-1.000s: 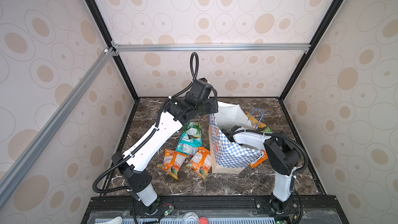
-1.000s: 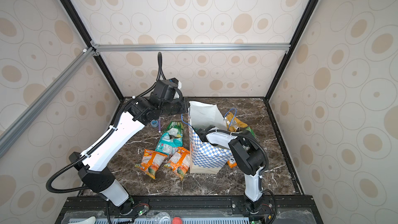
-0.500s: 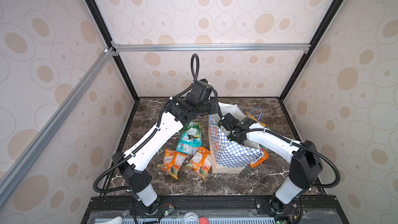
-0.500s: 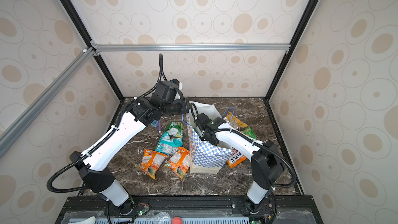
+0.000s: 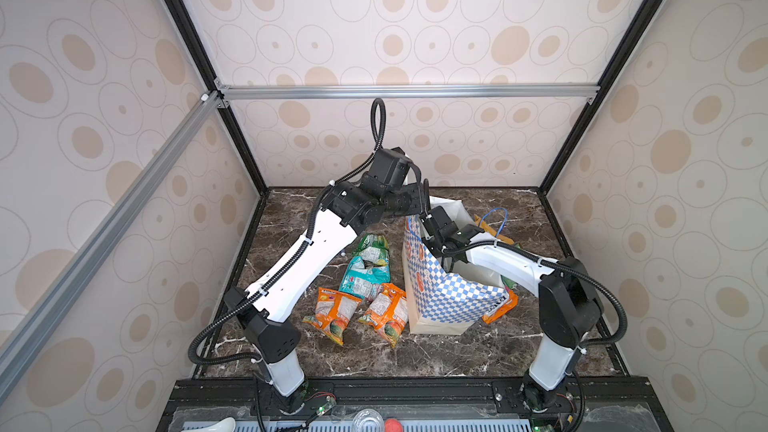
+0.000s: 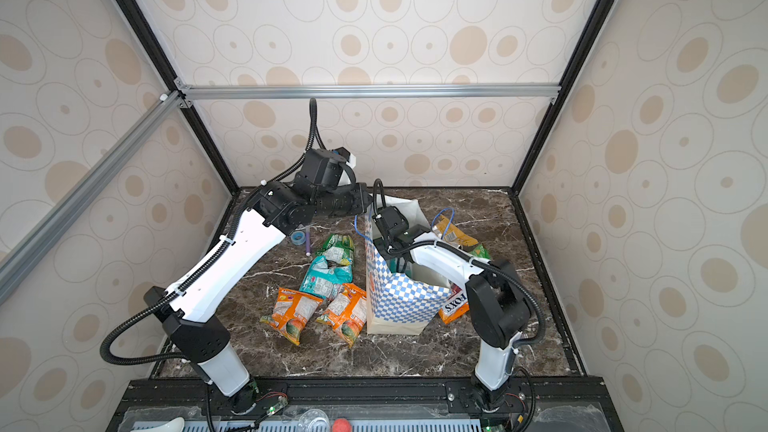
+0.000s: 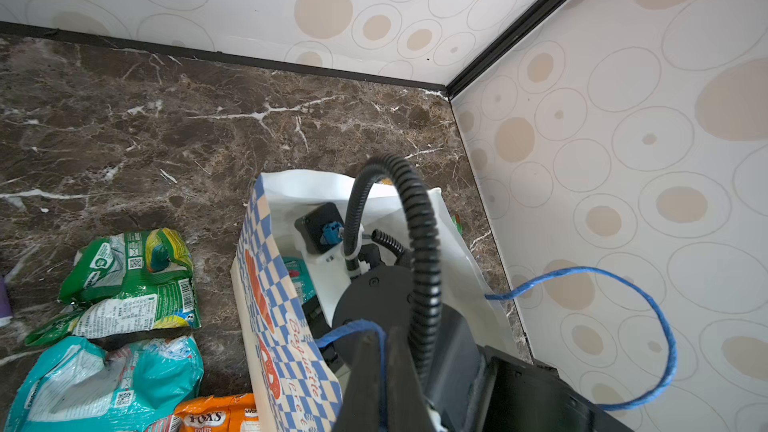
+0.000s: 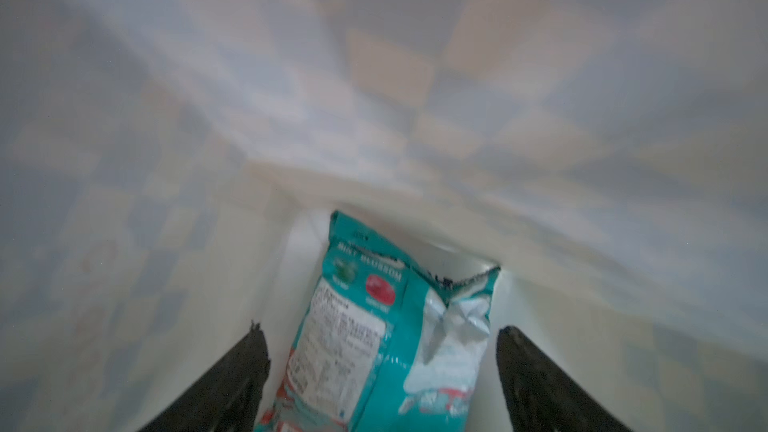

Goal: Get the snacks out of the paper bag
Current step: 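Lower the right gripper into the bag and close it on the teal mint packet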

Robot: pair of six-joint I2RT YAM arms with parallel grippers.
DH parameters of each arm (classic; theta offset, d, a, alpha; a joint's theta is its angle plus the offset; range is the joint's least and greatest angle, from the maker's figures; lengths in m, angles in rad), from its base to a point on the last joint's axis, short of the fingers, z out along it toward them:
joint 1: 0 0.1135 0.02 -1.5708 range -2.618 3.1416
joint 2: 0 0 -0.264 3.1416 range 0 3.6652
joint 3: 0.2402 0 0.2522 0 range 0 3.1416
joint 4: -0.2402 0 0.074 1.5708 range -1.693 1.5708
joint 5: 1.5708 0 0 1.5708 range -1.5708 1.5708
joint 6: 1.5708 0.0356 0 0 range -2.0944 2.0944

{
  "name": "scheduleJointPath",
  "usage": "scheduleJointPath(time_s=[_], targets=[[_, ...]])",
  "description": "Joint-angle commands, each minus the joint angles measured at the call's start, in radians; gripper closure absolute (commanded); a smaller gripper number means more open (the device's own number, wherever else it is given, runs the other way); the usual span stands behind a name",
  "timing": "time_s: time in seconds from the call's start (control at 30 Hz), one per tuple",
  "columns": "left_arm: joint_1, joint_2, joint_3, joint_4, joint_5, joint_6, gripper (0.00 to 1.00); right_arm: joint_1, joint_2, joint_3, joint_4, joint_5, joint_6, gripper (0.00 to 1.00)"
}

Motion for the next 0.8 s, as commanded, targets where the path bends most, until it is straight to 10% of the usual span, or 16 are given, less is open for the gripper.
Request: scheduleJointPath(time_s=[0.0, 0.43, 0.77], targets=[[-0.006, -0.006, 0.043, 0.001, 0.044, 0.026, 1.00, 0.007, 0.061, 0.020, 0.082, 0.006, 0.022, 0.10], [-0.005, -0.059, -0.056, 0.045, 0.037, 0.012, 1.00, 0.004, 0.187, 0.011, 0.037, -0.182, 0.098, 0.21], [-0.005, -0.044, -0.046, 0.043, 0.029, 0.011, 1.00, 0.002, 0.186, 0.021, -0.019, -0.242, 0.111, 0.72]])
